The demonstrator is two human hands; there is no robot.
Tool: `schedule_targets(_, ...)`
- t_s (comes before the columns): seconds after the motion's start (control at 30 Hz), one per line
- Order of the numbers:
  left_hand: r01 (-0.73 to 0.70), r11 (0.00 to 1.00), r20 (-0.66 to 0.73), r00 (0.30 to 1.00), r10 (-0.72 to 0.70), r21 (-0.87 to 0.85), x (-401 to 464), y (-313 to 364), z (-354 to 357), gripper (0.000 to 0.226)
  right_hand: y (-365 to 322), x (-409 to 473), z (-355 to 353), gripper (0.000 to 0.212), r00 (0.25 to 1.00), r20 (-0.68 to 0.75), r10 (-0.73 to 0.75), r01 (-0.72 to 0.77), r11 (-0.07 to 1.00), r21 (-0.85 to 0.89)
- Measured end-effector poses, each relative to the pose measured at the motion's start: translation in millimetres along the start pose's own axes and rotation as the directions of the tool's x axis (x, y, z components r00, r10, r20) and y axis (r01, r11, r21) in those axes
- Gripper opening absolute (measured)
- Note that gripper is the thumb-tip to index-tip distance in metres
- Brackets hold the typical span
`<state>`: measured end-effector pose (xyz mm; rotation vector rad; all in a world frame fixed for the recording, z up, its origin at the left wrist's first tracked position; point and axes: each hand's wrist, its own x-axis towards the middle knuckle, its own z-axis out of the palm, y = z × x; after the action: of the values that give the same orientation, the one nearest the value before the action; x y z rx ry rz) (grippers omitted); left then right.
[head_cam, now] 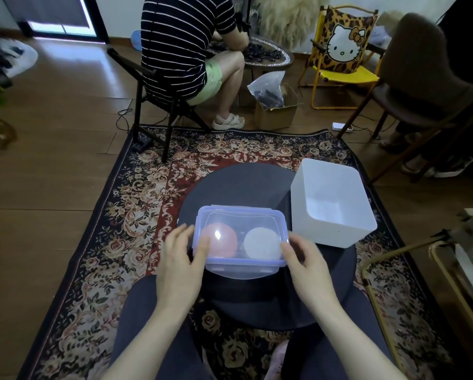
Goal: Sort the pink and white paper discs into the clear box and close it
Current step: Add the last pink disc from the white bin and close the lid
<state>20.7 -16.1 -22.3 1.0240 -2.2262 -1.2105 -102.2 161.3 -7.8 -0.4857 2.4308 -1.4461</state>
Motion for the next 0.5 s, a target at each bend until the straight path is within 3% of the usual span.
schedule_targets(0.07,-0.245,0.928,-0.032,0.964,0.264,0.279,2.5,1.3,-5.0,0.066,-9.4,2.4,0.4,0.036,0.971,0.009,-0.237,0.230,0.929,-0.290)
schedule_targets(0.13,-0.458,0.803,0.082,0.882,0.464,0.381,6.8,0.4,-5.4,0.065,-18.5,11.5,3.6,0.041,0.924,0.095,-0.369,0.378,0.854,-0.358)
schedule_targets(0.17,-0.518,0.758,0.158,0.852,0.499,0.396,8.6,-2.1,-4.3,0.065,-21.3,18.3,5.5,0.041,0.909,0.141,-0.392,0.416,0.834,-0.363)
schedule_targets(0.3,-0.573,0.713,0.283,0.819,0.499,0.403,12.1,-14.2,-5.4,0.073,-30.7,51.8,12.0,0.046,0.890,0.333,-0.311,0.430,0.813,-0.392)
schedule_targets(0.5,-0.599,0.716,0.273,0.801,0.533,0.360,15.6,-22.7,-4.2,0.074,-36.7,74.9,7.4,0.046,0.890,0.452,-0.067,0.198,0.948,-0.248)
